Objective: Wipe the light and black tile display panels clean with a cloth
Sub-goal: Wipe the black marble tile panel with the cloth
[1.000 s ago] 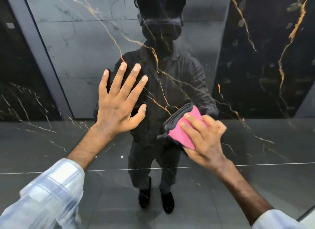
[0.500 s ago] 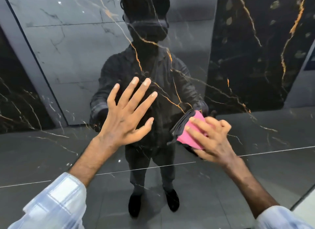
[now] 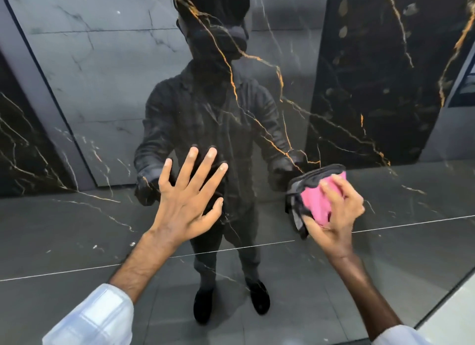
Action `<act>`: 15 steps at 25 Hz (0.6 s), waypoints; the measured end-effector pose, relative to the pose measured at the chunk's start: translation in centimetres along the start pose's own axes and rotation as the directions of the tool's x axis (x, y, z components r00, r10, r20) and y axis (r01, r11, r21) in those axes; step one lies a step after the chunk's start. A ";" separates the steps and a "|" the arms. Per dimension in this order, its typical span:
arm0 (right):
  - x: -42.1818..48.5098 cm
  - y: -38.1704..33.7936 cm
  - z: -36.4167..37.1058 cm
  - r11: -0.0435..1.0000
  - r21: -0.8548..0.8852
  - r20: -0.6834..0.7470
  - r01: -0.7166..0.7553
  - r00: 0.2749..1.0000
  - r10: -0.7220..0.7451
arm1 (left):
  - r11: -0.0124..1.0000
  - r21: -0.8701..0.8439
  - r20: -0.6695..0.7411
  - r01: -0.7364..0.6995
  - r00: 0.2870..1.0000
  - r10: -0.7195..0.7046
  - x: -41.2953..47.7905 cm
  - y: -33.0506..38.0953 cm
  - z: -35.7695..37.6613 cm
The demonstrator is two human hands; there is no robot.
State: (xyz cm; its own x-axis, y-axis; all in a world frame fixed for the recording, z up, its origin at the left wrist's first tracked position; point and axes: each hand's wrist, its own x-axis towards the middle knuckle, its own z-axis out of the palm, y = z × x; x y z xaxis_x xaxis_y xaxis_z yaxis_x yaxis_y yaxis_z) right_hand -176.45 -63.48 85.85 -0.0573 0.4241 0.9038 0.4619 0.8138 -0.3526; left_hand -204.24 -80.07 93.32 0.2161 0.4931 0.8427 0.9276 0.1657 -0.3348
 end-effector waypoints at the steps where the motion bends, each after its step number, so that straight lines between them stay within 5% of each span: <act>1: -1.1 -1.1 0.7 0.993 0.009 -0.068 -0.122 0.990 0.122 | 1.000 0.002 -0.008 0.002 1.000 -0.002 0.0 0.0 0.2; 5: -4.0 -0.8 1.0 0.975 -0.050 0.146 0.215 0.968 -0.206 | 1.000 -0.002 -0.021 -0.010 1.000 0.010 -0.1 -0.1 0.6; 8: -3.9 -0.1 1.1 0.991 0.057 -0.101 -0.122 0.987 0.128 | 1.000 -0.014 -0.019 -0.007 1.000 0.007 -0.2 -0.1 0.7; 11: -4.1 -3.1 2.9 0.845 0.297 -0.298 -0.445 0.797 0.525 | 1.000 -0.029 -0.023 -0.002 1.000 0.002 -0.4 0.1 0.8; 13: -3.7 -5.6 4.5 0.779 0.347 -0.300 -0.522 0.726 0.619 | 0.999 -0.045 -0.012 -0.008 1.000 0.007 -0.5 -0.1 0.8; 15: -4.1 -7.8 5.6 0.862 0.289 -0.178 -0.417 0.861 0.476 | 0.996 -0.077 -0.007 -0.040 0.999 0.039 -0.5 -0.5 0.6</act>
State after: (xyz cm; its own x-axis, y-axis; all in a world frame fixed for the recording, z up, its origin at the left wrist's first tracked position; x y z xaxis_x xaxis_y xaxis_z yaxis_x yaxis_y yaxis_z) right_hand -184.80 -69.37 83.56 0.3275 0.6821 0.6538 0.1664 0.6396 -0.7505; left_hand -204.96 -79.88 92.80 0.2542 0.4936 0.8317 0.9391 0.0795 -0.3342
